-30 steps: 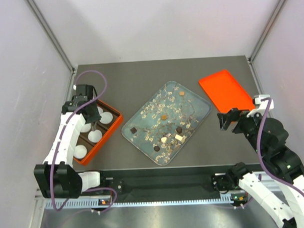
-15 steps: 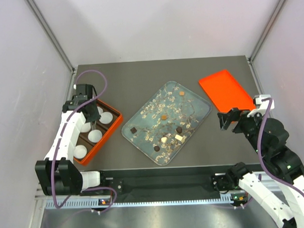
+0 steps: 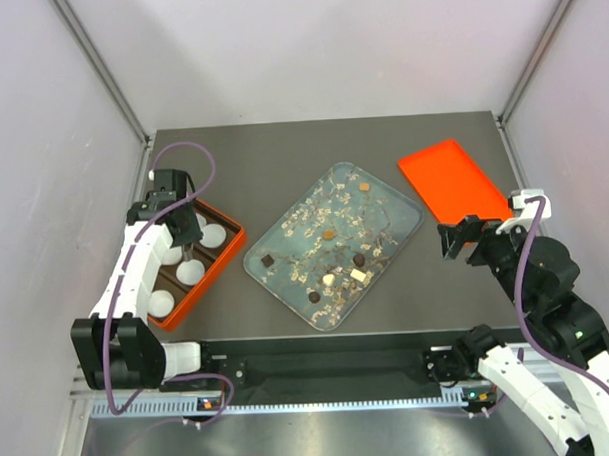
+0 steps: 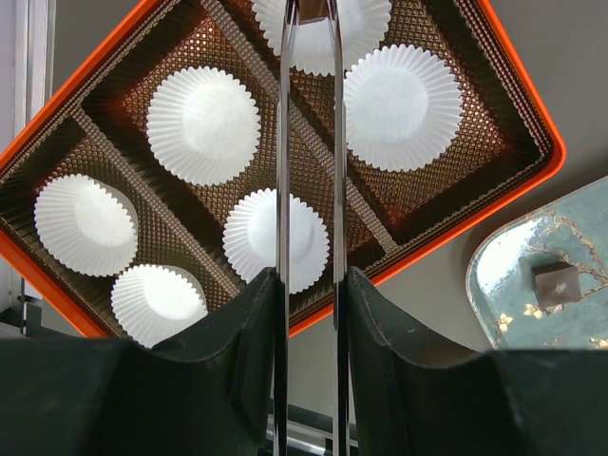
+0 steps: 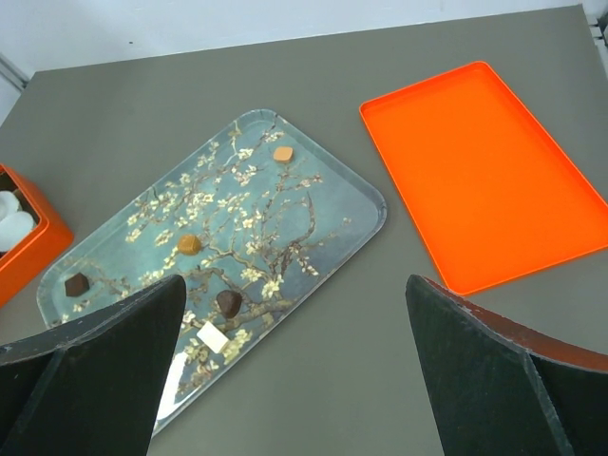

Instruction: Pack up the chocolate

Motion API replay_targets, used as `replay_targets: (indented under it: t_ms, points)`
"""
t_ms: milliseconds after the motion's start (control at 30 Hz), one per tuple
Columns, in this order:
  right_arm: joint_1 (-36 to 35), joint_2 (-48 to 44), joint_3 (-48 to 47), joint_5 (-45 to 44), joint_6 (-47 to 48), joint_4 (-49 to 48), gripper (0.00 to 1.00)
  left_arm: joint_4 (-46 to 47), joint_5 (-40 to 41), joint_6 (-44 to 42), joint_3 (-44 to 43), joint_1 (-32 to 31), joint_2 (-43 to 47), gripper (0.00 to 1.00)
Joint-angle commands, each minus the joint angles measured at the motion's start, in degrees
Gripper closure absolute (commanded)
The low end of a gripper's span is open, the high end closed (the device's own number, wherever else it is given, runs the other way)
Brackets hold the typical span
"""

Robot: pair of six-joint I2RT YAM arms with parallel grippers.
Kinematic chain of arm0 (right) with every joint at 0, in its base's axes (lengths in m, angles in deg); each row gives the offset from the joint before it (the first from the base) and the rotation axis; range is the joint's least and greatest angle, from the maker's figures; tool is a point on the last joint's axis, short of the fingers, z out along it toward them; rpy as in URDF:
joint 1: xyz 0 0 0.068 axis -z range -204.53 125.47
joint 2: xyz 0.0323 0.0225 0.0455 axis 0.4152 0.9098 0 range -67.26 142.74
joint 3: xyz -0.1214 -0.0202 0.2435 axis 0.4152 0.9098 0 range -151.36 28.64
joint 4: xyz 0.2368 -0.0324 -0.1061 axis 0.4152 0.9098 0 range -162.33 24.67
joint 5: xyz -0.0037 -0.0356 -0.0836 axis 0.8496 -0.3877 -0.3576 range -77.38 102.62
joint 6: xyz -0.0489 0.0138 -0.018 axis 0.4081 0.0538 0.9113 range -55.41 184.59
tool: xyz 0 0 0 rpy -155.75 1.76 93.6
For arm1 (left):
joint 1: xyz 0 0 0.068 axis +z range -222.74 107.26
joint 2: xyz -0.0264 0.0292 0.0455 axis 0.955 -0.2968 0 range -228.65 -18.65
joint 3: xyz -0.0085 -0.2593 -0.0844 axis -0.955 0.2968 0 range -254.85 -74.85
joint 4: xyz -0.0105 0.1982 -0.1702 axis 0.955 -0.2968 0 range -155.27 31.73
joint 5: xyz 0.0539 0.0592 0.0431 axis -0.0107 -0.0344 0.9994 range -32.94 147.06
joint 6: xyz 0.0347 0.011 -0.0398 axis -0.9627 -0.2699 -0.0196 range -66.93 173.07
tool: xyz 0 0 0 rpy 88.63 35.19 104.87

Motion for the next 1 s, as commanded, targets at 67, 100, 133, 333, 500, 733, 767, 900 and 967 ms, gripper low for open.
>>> replay_targets:
  t_ms: [67, 100, 133, 333, 500, 733, 767, 900, 967]
  points:
    - [-0.28, -0.81, 0.39, -0.75, 0.72, -2.61, 0.00, 1.84, 1.33, -0.61, -1.12, 0.38, -0.66, 0.60]
    - [-0.28, -0.81, 0.39, -0.84, 0.72, -2.53, 0.00, 1.84, 1.33, -0.61, -1.20, 0.38, -0.84, 0.60]
    - [-0.28, -0.89, 0.39, -1.01, 0.72, -2.61, 0.00, 1.84, 1.16, -0.61, -1.21, 0.38, -0.75, 0.60]
    - [-0.19, -0.89, 0.48, -1.01, 0.81, -2.52, 0.00, 1.49, 0.80, -0.70, -1.82, 0.29, -0.58, 0.59]
    - [-0.19, -0.72, -0.13, -0.93, 0.55, -2.44, 0.00, -1.76, -0.94, -1.32, -6.99, 0.38, 0.21, 0.59]
    - [-0.28, -0.19, -1.10, -0.66, -0.07, -1.56, 0.00, -4.23, -9.99, -2.81, -15.52, 0.20, 2.76, 0.62]
    - [-0.19, -0.10, -1.19, -0.57, -0.25, -1.47, 0.00, -4.31, -11.75, -2.90, -15.97, 0.12, 2.94, 0.63]
    - [-0.36, 0.60, -1.63, -0.66, -0.60, -0.68, 0.00, -3.62, -17.91, -1.85, -16.94, -2.95, 4.52, 0.65]
    - [-0.28, 0.95, -1.72, -1.10, -0.77, -0.59, 0.00, -2.48, -18.53, -0.28, -16.42, -7.42, 5.04, 0.66]
